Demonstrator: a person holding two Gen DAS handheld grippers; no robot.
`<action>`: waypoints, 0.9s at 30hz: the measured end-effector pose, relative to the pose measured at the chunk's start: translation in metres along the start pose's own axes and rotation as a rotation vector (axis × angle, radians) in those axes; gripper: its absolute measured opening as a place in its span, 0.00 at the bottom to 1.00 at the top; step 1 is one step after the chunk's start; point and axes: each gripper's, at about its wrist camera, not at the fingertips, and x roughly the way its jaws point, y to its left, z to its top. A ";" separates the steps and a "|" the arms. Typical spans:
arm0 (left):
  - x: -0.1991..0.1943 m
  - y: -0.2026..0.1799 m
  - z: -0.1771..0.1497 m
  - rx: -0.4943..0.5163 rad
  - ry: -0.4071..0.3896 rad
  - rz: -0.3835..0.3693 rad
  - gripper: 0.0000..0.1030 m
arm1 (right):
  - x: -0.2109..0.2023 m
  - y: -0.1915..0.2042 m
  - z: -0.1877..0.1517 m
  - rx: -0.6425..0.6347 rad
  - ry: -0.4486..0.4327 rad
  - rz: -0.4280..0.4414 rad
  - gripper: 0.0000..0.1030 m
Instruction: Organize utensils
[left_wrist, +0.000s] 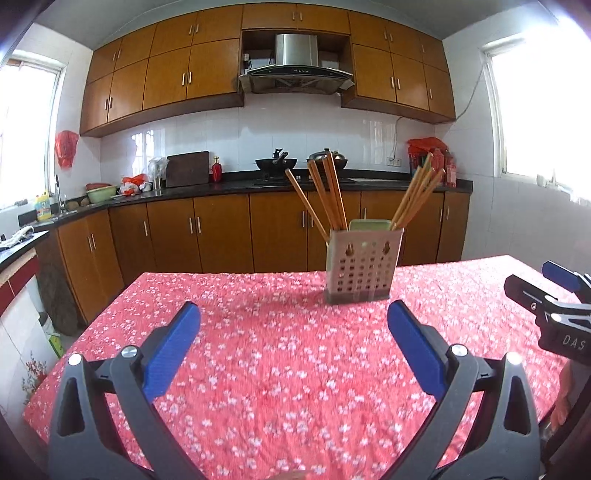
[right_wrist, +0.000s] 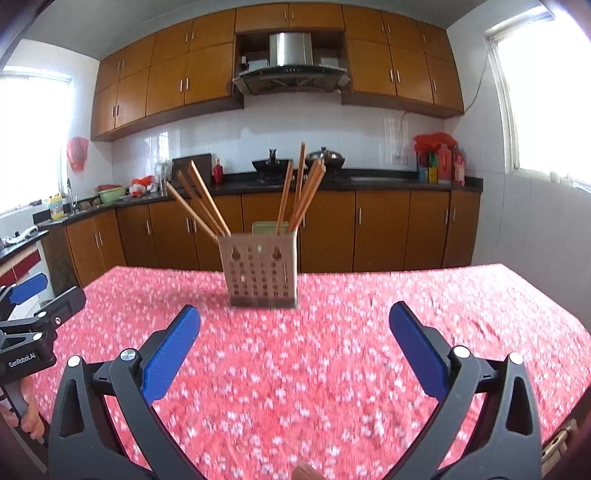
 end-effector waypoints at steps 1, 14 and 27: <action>-0.001 -0.002 -0.004 0.007 0.003 0.004 0.96 | 0.000 -0.001 -0.004 0.004 0.009 -0.001 0.98; 0.004 -0.006 -0.024 0.002 0.048 0.014 0.96 | -0.004 0.002 -0.027 0.007 0.027 -0.019 0.98; 0.007 -0.003 -0.026 -0.014 0.064 0.021 0.96 | 0.000 0.003 -0.028 0.013 0.043 -0.028 0.98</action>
